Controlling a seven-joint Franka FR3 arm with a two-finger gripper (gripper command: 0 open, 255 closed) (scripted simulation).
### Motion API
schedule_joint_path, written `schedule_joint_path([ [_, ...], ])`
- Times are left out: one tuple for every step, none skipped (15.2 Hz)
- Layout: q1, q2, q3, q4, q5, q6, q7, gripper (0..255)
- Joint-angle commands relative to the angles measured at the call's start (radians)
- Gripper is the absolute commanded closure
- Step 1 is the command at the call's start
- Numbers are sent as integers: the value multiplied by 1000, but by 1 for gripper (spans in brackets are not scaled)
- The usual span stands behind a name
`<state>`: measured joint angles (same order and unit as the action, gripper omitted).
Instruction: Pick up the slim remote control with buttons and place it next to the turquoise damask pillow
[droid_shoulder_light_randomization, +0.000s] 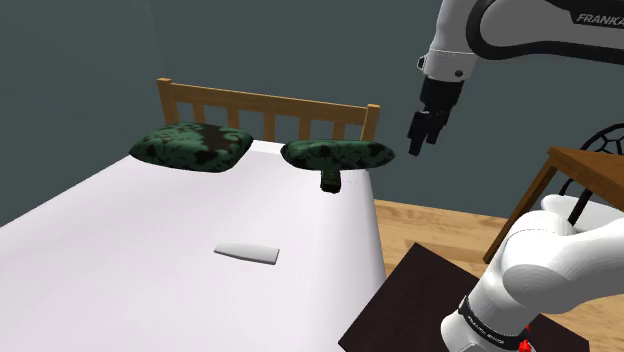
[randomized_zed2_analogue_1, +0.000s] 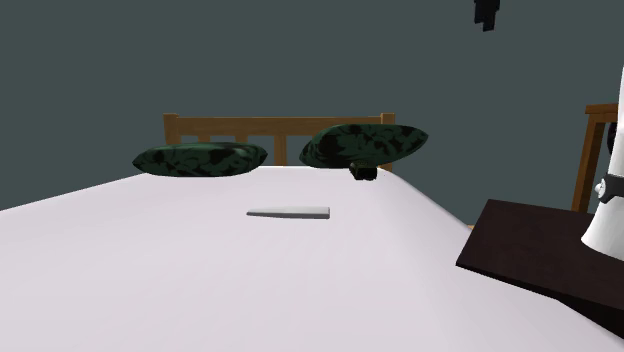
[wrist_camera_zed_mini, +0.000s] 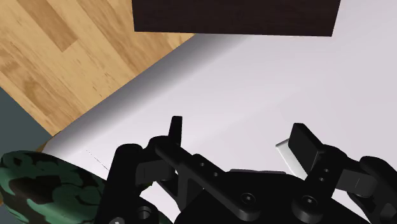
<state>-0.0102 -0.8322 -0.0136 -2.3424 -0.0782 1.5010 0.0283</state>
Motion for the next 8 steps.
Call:
schedule_joint_path([
  [0, 0, 0, 0, 0, 0, 0, 0],
  [7, 22, 1, -11, 2, 33, -5, 0],
  [13, 45, 3, -21, 5, 66, -9, 0],
  [20, 68, 4, -30, 7, 98, -14, 0],
  [26, 93, 6, -37, 10, 130, -19, 0],
  [32, 119, 8, -43, 12, 163, -24, 0],
  [39, 147, 10, -48, 14, 195, -29, 0],
  [45, 174, 12, -52, 17, 226, -34, 0],
])
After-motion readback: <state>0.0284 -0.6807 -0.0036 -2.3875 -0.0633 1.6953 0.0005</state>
